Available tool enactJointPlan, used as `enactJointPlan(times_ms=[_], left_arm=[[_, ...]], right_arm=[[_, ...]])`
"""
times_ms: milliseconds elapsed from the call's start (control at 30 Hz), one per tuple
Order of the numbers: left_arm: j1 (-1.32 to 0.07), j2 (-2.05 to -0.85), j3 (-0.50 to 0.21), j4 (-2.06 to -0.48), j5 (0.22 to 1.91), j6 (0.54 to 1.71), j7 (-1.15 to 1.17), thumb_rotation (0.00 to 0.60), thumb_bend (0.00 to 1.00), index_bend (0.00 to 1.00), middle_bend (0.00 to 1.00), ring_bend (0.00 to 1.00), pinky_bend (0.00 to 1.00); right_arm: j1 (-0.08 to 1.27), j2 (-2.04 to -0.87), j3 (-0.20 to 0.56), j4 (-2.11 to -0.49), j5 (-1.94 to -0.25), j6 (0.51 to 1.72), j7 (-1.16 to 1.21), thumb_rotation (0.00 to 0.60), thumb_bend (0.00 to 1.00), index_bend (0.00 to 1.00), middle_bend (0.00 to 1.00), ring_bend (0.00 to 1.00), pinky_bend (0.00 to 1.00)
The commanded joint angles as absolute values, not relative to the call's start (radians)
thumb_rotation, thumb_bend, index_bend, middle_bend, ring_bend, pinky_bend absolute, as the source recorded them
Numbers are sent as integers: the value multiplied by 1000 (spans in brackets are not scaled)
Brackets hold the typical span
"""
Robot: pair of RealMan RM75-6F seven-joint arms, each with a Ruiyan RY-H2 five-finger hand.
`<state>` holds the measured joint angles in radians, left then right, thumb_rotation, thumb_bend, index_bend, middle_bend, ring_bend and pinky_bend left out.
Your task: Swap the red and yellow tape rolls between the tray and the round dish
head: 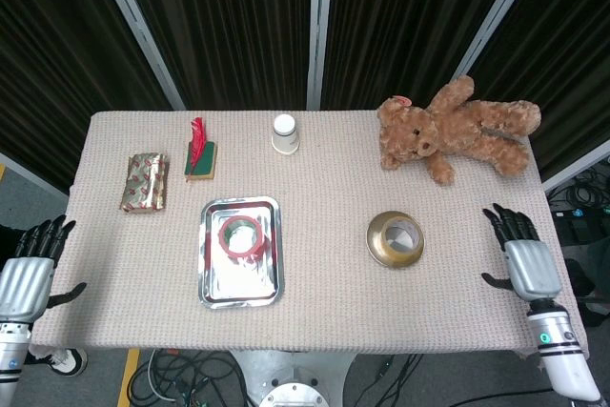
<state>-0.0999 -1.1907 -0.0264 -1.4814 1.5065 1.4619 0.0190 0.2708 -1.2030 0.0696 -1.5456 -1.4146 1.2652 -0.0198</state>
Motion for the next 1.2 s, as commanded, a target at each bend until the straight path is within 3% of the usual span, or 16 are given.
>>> enactJointPlan(times_ms=[33,167,367,533,833,933,1200], left_arm=[[-99,-1193,-24,-1483,1505,1459,19,600,105,15,0,0,85],[-100,-1204,-29,-1475,1512,1472,8,600,105,15,0,0,85],[-99,-1203,-24,-1463,1511,1467,-3,600,105,15,0,0,85],[-99,-1201,-19,-1461,1509,1458,-8,600,106,15,0,0,85],[-104,-1204,-16,-1460,1511,1448,-7,600,106,15,0,0,85],[-104,-1204,-15,-1459,1508,1445,-8,600,105,15,0,0,85],[-100,-1203,-15,-1452,1506,1450,-25,600,105,15,0,0,85]], right_arm=[[402,-1215,111,-1616,-1370,1086,-123,600,0,0,0,0,0],[490,-1259,143,-1612,-1298,972,-204,600,0,0,0,0,0],[560,-1334,159,-1591,-1215,901,-279,600,0,0,11,0,0],[581,-1362,154,-1583,-1178,896,-320,600,0,0,173,10,0],[576,-1378,142,-1584,-1172,959,-356,600,7,5,292,238,0],[577,-1385,143,-1580,-1182,972,-348,600,55,72,364,310,0],[575,-1375,143,-1597,-1233,1009,-304,600,114,146,433,348,0]])
